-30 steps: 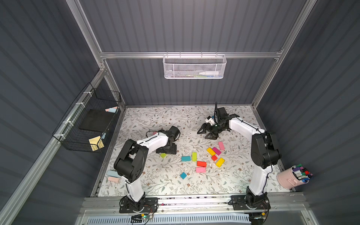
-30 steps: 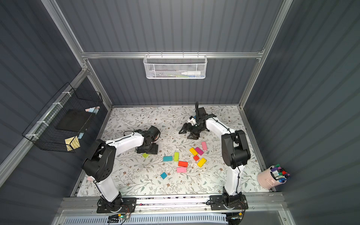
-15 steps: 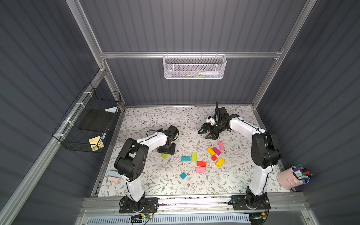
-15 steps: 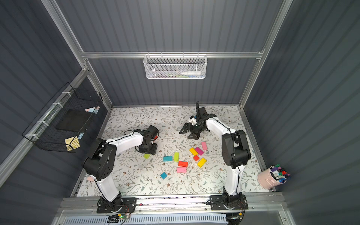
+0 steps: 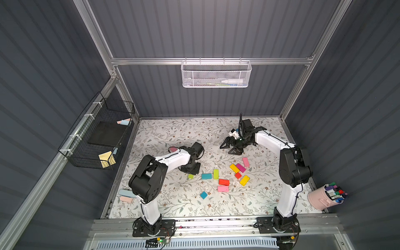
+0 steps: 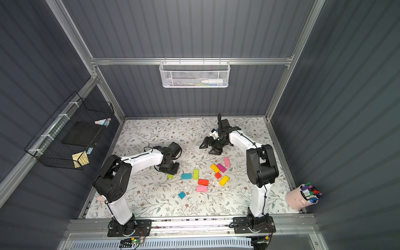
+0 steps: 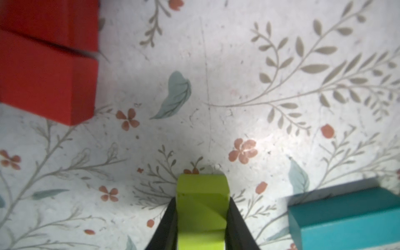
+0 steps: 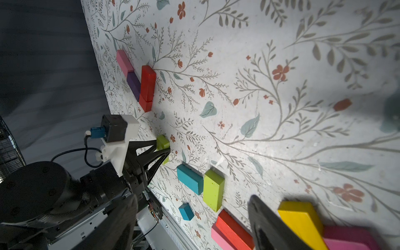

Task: Assemble the letter v with building blocks
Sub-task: Pick up the building block from the center of the board.

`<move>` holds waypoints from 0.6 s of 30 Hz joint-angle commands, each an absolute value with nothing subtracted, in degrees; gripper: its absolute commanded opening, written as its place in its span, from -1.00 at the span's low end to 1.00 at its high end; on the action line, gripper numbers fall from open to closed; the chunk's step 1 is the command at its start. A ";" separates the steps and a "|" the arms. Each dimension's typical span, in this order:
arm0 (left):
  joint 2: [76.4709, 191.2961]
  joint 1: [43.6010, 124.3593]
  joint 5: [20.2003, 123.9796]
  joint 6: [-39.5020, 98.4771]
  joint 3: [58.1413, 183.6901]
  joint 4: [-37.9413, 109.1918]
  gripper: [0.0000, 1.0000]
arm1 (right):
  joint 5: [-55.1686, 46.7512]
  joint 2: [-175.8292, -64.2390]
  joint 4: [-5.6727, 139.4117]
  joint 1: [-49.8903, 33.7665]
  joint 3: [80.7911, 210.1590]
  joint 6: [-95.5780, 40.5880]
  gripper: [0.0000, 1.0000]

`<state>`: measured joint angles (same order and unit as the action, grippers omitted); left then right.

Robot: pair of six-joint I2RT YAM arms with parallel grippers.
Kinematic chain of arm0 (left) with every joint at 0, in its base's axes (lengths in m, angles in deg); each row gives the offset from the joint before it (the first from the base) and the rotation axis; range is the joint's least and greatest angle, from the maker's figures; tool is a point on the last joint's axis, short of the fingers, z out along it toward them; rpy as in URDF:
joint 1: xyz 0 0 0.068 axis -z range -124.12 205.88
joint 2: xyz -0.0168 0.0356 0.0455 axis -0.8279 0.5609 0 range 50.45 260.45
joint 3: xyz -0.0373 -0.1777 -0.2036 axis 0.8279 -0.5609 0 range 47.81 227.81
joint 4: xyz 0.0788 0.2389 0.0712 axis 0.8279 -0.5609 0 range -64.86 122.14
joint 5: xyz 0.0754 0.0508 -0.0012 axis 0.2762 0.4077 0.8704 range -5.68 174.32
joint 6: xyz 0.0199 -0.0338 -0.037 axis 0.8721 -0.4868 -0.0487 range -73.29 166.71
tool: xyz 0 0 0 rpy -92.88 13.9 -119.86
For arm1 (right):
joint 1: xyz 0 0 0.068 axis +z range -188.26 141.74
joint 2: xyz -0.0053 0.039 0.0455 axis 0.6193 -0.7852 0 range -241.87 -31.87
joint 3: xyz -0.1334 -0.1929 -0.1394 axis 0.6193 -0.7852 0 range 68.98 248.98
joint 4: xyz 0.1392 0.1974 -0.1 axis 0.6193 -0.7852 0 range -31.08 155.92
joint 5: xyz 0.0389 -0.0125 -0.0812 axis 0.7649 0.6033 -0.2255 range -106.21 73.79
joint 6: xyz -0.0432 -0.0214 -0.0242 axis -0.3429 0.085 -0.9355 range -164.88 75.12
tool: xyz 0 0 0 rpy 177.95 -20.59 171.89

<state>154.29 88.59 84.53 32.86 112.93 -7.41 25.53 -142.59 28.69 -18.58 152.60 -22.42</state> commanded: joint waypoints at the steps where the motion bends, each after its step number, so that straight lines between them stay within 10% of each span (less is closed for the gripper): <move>1: 156.61 89.16 87.09 32.39 112.87 -8.26 -1.00 | 24.52 -141.37 27.51 -18.91 151.83 -23.24 0.61; 18: 176.38 88.24 106.71 56.49 159.59 -13.96 -1.00 | 25.22 -144.91 28.53 -18.76 156.08 -20.58 0.61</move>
<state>168.62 89.27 100.18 47.68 158.18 -8.19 25.11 -143.24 28.64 -18.67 154.78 -21.70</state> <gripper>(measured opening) 0.328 0.806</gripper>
